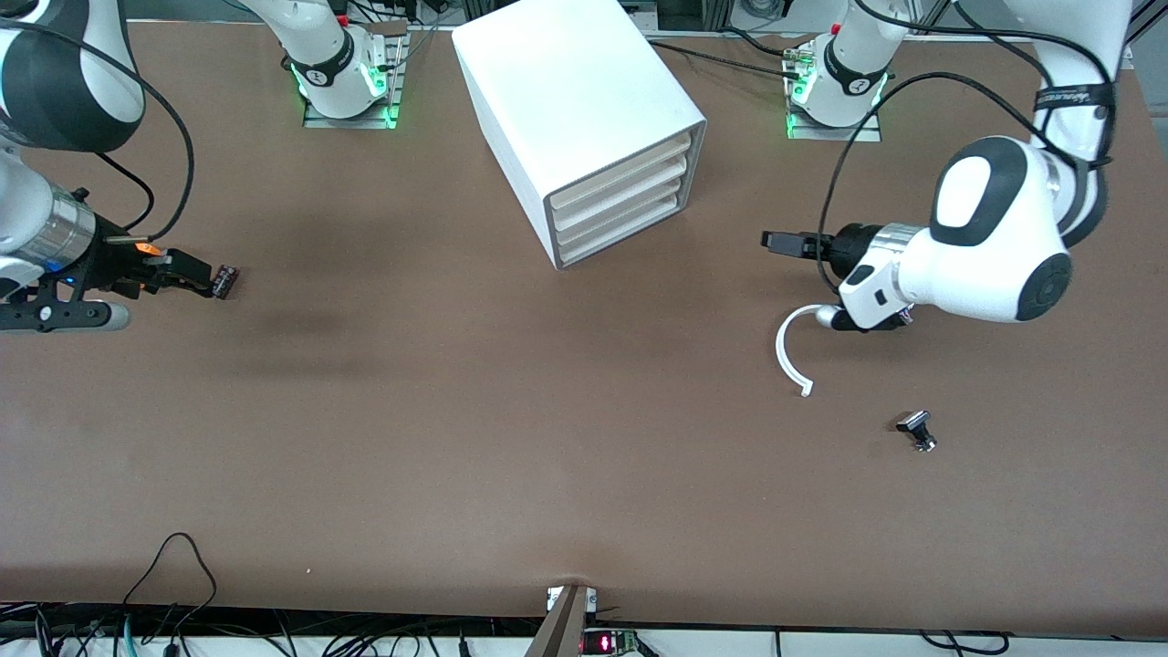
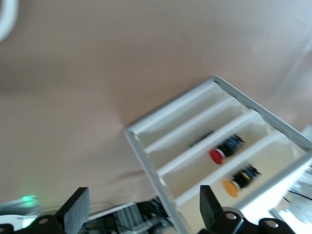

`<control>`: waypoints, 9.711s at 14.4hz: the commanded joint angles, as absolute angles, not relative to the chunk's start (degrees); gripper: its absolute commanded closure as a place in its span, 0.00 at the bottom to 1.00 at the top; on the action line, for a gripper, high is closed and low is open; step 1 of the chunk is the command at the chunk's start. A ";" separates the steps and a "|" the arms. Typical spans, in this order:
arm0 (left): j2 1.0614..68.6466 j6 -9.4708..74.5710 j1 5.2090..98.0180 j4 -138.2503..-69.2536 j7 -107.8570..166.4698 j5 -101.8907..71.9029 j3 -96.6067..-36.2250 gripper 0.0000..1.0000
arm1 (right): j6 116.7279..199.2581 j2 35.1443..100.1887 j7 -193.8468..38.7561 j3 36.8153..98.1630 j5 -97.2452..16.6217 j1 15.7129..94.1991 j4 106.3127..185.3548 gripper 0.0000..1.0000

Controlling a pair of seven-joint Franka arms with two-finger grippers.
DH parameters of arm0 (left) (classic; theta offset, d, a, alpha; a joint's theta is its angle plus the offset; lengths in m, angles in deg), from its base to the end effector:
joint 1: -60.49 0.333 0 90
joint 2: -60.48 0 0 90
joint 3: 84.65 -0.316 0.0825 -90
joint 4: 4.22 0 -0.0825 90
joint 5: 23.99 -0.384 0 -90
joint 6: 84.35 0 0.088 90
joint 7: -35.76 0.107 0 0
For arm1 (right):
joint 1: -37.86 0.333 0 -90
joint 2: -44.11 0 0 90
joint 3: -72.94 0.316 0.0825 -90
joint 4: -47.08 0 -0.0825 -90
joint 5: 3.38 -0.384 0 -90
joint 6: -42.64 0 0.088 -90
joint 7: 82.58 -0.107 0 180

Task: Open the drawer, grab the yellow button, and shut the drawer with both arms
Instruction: 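Reach the left gripper toward the front of the white drawer, then grasp the drawer front with the left gripper, then pull the drawer open with the left gripper while the right gripper approaches, then withdraw the left gripper while the right gripper moves over the drawer, then lower the right gripper and grasp the yellow push button, then lift the yellow button out of the drawer with the right gripper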

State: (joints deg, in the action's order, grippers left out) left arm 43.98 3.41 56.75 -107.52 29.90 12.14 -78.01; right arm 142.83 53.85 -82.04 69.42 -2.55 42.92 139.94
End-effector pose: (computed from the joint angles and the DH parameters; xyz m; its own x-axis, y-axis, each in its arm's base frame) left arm 0.5513 -0.1629 0.3775 0.8125 -0.1035 -0.5736 0.2330 -0.8444 0.4824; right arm 0.6106 0.0176 0.5168 0.9983 0.0393 -0.0420 0.0403 -0.9989 0.0241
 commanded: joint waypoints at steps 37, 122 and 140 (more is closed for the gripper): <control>41.84 15.49 56.18 -129.63 59.22 38.42 -60.04 1.00 | 143.97 54.57 -77.57 69.86 -6.63 47.00 138.48 0.00; 63.82 9.25 63.12 -102.13 47.71 -27.41 -80.52 0.00 | 146.26 71.63 -47.60 67.76 -0.04 87.26 110.53 0.71; 63.82 9.25 63.12 -102.13 47.71 -27.41 -80.52 0.00 | 143.97 73.29 -68.51 58.26 -3.03 75.39 121.16 0.71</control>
